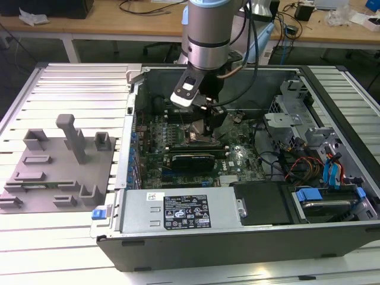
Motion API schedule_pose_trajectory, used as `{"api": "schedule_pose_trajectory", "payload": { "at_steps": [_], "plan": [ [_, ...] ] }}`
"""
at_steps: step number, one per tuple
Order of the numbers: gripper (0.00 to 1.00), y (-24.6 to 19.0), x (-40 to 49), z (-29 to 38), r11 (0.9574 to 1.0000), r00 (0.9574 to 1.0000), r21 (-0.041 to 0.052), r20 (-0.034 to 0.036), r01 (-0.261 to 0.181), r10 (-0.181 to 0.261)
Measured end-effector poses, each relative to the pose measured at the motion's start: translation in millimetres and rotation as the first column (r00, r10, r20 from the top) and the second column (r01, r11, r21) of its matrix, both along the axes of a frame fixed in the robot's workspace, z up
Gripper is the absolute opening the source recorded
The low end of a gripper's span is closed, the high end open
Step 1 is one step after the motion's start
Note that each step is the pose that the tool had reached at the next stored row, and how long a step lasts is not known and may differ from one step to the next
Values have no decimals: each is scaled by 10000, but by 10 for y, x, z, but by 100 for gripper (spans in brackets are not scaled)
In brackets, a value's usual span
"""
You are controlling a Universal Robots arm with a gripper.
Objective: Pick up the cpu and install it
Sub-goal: 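Place the cpu into insertion slot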
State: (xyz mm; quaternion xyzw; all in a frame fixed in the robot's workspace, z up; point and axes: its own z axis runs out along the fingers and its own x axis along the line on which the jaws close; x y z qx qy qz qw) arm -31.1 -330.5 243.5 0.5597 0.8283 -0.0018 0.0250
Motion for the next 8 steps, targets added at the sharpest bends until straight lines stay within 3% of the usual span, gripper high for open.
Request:
{"api": "schedule_pose_trajectory", "payload": {
  "at_steps": [5, 8],
  "plan": [
    [55, 0, 0, -7, 9943, 9943, 1, 0, 1065, -1065],
    [55, 0, 0, -10, 9860, 9860, 0, 0, 1665, -1665]
  ]
}}
